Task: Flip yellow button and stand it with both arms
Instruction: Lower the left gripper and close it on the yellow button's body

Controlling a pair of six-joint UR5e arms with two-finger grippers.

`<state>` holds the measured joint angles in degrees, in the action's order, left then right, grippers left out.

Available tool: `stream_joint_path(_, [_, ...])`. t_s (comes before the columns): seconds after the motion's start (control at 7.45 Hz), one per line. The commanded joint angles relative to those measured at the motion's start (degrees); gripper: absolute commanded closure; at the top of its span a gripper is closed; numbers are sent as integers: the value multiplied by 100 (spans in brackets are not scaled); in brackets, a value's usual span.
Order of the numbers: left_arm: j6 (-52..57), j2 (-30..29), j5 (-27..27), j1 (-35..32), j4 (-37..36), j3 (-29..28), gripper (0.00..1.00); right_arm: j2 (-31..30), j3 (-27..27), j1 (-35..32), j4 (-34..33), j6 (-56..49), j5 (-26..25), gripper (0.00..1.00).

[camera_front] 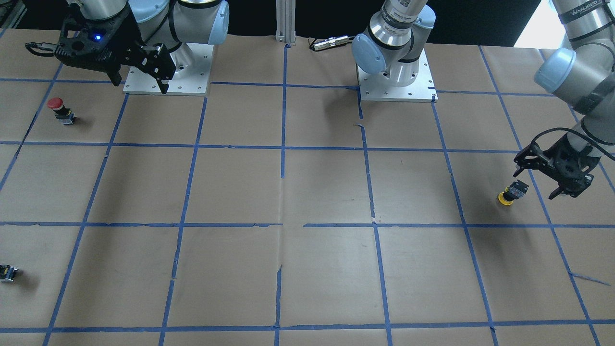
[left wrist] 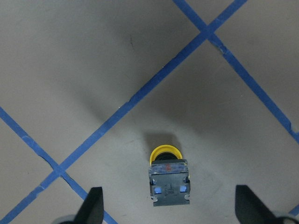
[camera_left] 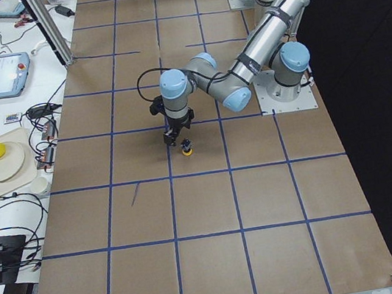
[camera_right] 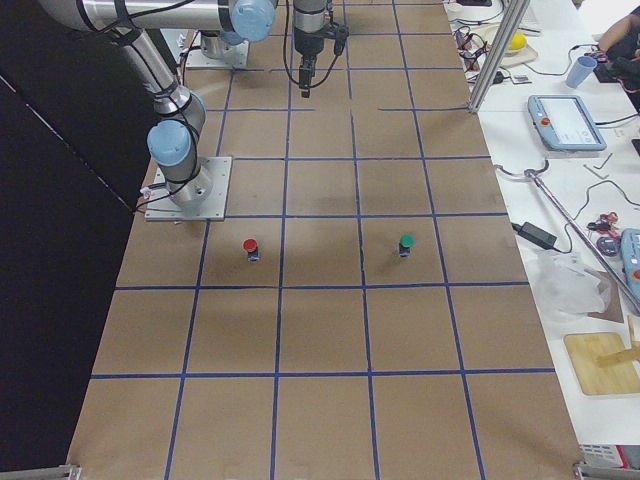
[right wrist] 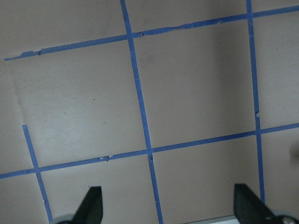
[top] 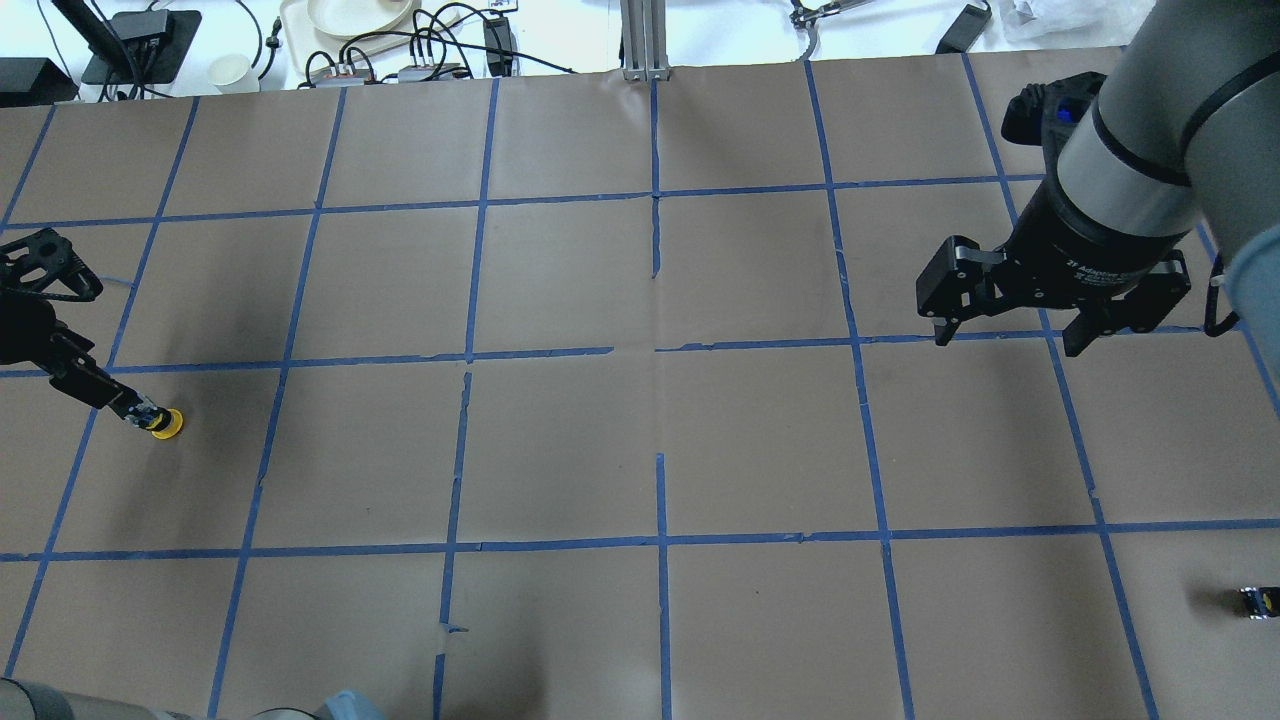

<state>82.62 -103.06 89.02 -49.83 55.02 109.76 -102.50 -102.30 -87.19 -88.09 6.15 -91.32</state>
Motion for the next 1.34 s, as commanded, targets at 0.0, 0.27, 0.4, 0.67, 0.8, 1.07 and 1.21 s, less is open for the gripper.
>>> stream_joint_path(0.0, [-61, -240, -8, 148, -238, 159, 1, -7, 0, 0, 11, 0, -17, 0])
stream_joint_path(0.27, [-106, -215, -17, 307, -482, 589, 1, 2, 0, 0, -15, 0, 0, 0])
stream_joint_path(0.4, [-114, -232, -25, 307, -484, 573, 1, 11, 0, 0, -24, 0, 18, 0])
stream_joint_path(0.67, [-482, -215, -8, 150, -492, 564, 2, 11, -9, 0, -6, 0, 18, 0])
stream_joint_path(0.8, [-571, -206, 27, 88, -492, 538, 5, 11, -9, 0, 2, 0, 18, 0])
stream_joint_path(1.07, [-589, -276, 36, 70, -623, 503, 11, 2, -9, 0, 11, 0, 9, 0])
stream_joint_path(1.21, [-580, -320, 54, 79, -746, 494, 15, -6, -18, 0, 11, 0, 9, 0])
